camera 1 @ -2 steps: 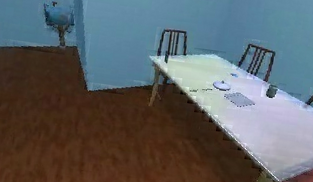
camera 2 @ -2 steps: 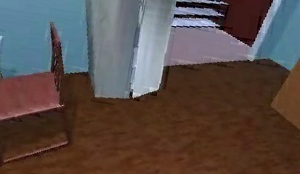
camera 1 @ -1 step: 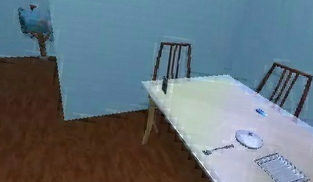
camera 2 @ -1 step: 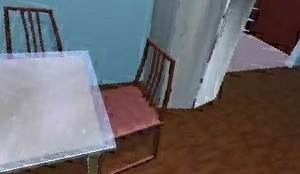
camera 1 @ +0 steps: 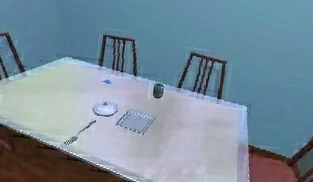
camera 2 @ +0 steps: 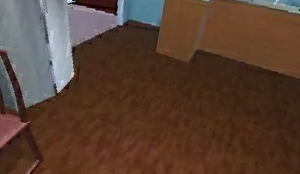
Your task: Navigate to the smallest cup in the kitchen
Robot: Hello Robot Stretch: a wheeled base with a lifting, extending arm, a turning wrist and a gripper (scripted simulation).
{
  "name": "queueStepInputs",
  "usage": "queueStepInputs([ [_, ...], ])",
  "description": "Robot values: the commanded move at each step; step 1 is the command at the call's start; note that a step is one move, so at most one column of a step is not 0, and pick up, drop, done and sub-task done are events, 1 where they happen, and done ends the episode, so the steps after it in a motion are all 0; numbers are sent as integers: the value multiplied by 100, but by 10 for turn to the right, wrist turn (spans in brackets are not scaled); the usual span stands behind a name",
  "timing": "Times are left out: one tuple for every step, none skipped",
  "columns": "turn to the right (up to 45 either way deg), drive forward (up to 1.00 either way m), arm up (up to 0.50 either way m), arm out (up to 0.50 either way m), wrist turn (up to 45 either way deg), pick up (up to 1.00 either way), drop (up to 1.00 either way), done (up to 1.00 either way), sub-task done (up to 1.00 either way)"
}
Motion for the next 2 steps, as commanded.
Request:
queueStepInputs([
  [0, 100, 0, 0, 0, 0, 0, 0, 0],
  [0, 0, 0, 0, 0, 0, 0, 100, 0],
])
